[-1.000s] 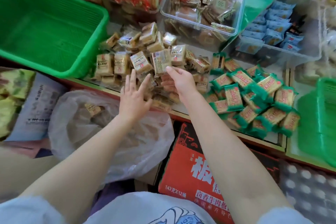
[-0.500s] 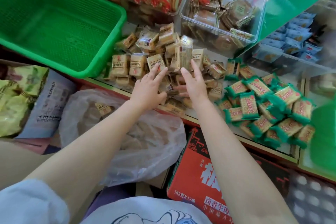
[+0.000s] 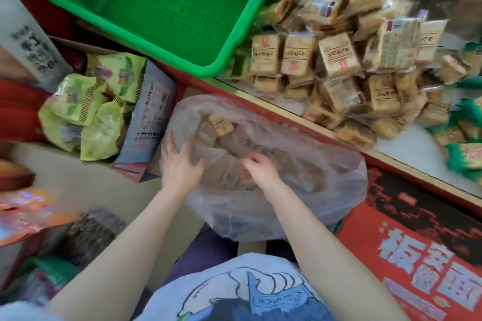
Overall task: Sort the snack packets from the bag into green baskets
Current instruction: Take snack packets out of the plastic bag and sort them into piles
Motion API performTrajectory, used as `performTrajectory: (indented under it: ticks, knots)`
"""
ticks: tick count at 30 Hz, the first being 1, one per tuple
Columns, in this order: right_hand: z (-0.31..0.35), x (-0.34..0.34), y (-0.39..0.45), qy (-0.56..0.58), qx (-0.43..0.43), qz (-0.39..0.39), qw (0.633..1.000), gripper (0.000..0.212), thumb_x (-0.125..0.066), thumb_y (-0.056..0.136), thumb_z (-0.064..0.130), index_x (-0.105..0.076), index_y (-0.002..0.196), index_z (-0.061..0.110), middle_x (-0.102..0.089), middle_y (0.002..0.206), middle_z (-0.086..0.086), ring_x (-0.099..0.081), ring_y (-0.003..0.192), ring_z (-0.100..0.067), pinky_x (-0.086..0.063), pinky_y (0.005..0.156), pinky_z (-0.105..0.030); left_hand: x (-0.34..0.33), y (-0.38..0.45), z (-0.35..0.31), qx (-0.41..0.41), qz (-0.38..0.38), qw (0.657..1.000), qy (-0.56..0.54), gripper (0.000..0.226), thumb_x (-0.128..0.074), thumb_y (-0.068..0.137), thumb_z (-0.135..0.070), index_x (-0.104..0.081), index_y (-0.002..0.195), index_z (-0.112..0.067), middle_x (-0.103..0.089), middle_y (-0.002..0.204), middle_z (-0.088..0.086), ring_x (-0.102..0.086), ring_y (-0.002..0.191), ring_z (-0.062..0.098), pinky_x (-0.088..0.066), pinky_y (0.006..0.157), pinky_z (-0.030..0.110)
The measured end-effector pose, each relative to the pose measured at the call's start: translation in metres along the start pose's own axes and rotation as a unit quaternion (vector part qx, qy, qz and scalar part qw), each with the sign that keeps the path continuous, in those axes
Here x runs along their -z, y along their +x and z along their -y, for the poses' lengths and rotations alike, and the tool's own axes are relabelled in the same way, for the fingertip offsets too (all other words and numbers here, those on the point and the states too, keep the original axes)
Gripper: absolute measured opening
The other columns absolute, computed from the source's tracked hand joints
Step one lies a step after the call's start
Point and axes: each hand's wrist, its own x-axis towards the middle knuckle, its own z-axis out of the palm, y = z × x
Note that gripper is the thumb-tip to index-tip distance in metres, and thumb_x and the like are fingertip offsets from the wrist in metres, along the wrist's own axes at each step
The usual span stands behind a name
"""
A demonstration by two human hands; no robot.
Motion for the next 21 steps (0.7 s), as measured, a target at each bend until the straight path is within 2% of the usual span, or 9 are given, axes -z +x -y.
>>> performTrajectory:
  ticks: [2, 4, 7, 9, 11, 13, 17, 19, 21]
  knots:
    - [0.007, -0.029, 0.027, 0.079, -0.025, -0.017, 0.996, 0.025, -0.057, 0.1, 0.017, -0.054, 0.124, 0.013, -0.064, 0.107, -0.007, -0.069, 0.095, -0.027, -0.059, 0.083, -0.04, 0.003, 0.017, 0.015, 0.001, 0.019, 1.0, 0.009, 0.067, -0.062, 0.094, -0.034, -0.031, 0.154, -0.036, 0.005, 0.166, 0.015, -0.003, 0.151, 0.041, -0.02, 0.115, 0.059]
    - [0.019, -0.051, 0.054, 0.115, -0.005, -0.053, 0.992, 0.034, -0.063, 0.095, 0.019, -0.046, 0.122, 0.028, -0.063, 0.11, -0.004, -0.067, 0.095, -0.026, -0.057, 0.088, -0.044, 0.004, 0.032, 0.026, 0.026, 0.066, 0.997, -0.034, 0.064, -0.057, 0.098, -0.036, -0.029, 0.156, -0.032, 0.003, 0.166, 0.016, -0.008, 0.151, 0.039, -0.021, 0.116, 0.051]
    - [0.036, -0.078, 0.089, 0.174, 0.012, -0.122, 0.977, 0.033, -0.07, 0.088, 0.016, -0.058, 0.118, 0.021, -0.068, 0.119, -0.007, -0.067, 0.104, -0.026, -0.055, 0.096, -0.047, 0.01, 0.05, 0.036, 0.037, 0.138, 0.984, -0.102, 0.066, -0.053, 0.102, -0.038, -0.022, 0.159, -0.026, 0.001, 0.167, 0.012, -0.012, 0.153, 0.029, -0.021, 0.117, 0.035]
    - [0.045, -0.09, 0.101, 0.252, -0.006, -0.16, 0.954, 0.04, -0.073, 0.087, 0.01, -0.058, 0.124, 0.01, -0.07, 0.115, -0.011, -0.069, 0.09, -0.025, -0.061, 0.08, -0.039, 0.015, 0.055, 0.04, 0.016, 0.154, 0.98, -0.123, 0.068, -0.054, 0.101, -0.038, -0.02, 0.159, -0.025, 0.001, 0.168, 0.008, -0.007, 0.154, 0.023, -0.015, 0.118, 0.032]
    - [0.05, -0.096, 0.103, 0.284, -0.023, -0.181, 0.941, 0.034, -0.072, 0.09, 0.011, -0.057, 0.121, 0.007, -0.069, 0.097, -0.009, -0.061, 0.067, -0.017, -0.052, 0.055, -0.026, 0.018, 0.056, 0.048, 0.002, 0.17, 0.975, -0.14, 0.071, -0.054, 0.101, -0.038, -0.017, 0.16, -0.027, 0.0, 0.168, 0.006, -0.004, 0.154, 0.021, -0.012, 0.119, 0.033]
    - [0.052, -0.099, 0.098, 0.292, -0.036, -0.162, 0.942, 0.029, -0.071, 0.093, 0.021, -0.057, 0.117, 0.013, -0.064, 0.088, -0.003, -0.057, 0.063, -0.012, -0.049, 0.054, -0.023, 0.02, 0.052, 0.057, -0.01, 0.191, 0.968, -0.165, 0.073, -0.056, 0.1, -0.035, -0.015, 0.16, -0.031, 0.001, 0.168, 0.002, -0.003, 0.154, 0.019, -0.016, 0.117, 0.032]
    - [0.046, -0.096, 0.08, 0.268, -0.075, -0.135, 0.951, 0.025, -0.071, 0.093, 0.029, -0.062, 0.111, 0.013, -0.062, 0.081, -0.001, -0.056, 0.061, -0.012, -0.053, 0.063, -0.025, 0.027, 0.044, 0.071, -0.045, 0.2, 0.963, -0.176, 0.077, -0.061, 0.097, -0.031, -0.015, 0.159, -0.035, 0.001, 0.168, 0.001, -0.006, 0.154, 0.019, -0.021, 0.115, 0.032]
    - [0.039, -0.089, 0.062, 0.251, -0.102, -0.124, 0.955, 0.023, -0.071, 0.093, 0.027, -0.062, 0.11, 0.015, -0.065, 0.085, -0.002, -0.06, 0.068, -0.015, -0.055, 0.072, -0.03, 0.036, 0.04, 0.068, -0.053, 0.189, 0.966, -0.167, 0.078, -0.062, 0.095, -0.03, -0.018, 0.159, -0.034, 0.0, 0.168, 0.005, -0.009, 0.154, 0.023, -0.022, 0.118, 0.036]
    - [0.032, -0.078, 0.036, 0.247, -0.105, -0.1, 0.958, 0.026, -0.072, 0.093, 0.021, -0.062, 0.116, 0.014, -0.068, 0.093, -0.004, -0.064, 0.077, -0.018, -0.057, 0.072, -0.031, 0.048, 0.035, 0.06, -0.062, 0.166, 0.974, -0.141, 0.076, -0.062, 0.093, -0.034, -0.022, 0.158, -0.033, -0.004, 0.167, 0.009, -0.012, 0.153, 0.028, -0.022, 0.119, 0.043]
